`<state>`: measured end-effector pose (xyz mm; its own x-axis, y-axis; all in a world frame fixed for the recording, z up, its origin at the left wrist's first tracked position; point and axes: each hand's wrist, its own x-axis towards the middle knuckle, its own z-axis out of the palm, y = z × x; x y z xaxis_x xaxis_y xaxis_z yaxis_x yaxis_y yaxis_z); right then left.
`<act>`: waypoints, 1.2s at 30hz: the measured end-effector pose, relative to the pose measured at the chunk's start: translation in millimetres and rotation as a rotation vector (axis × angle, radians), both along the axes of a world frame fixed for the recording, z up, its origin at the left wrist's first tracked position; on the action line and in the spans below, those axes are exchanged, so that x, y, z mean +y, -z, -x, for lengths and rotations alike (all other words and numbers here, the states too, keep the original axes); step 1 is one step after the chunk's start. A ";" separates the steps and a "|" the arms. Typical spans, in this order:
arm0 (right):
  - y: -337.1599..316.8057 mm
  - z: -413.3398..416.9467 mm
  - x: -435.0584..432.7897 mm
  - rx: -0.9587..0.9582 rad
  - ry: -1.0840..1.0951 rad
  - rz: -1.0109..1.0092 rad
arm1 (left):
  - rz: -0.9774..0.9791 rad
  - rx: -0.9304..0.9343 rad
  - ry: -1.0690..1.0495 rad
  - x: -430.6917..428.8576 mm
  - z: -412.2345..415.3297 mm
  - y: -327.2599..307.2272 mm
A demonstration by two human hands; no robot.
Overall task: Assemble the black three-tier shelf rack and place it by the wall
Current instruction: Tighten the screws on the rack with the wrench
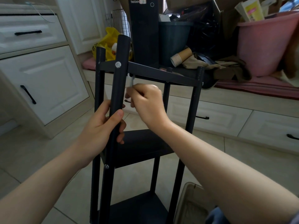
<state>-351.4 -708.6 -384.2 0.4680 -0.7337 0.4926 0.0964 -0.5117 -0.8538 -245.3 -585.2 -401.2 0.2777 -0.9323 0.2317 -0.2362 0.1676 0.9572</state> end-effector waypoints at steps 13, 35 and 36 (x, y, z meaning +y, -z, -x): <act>35.6 94.2 -48.9 0.538 0.176 -0.065 | 0.004 -0.163 -0.064 -4.4 -7.3 7.0; 41.2 118.5 -71.6 0.337 0.113 -0.502 | -0.061 -0.337 -0.255 -3.9 -37.2 0.5; 40.8 117.5 -69.2 0.318 0.107 -0.508 | -0.054 -0.342 -0.288 -4.0 -38.1 1.9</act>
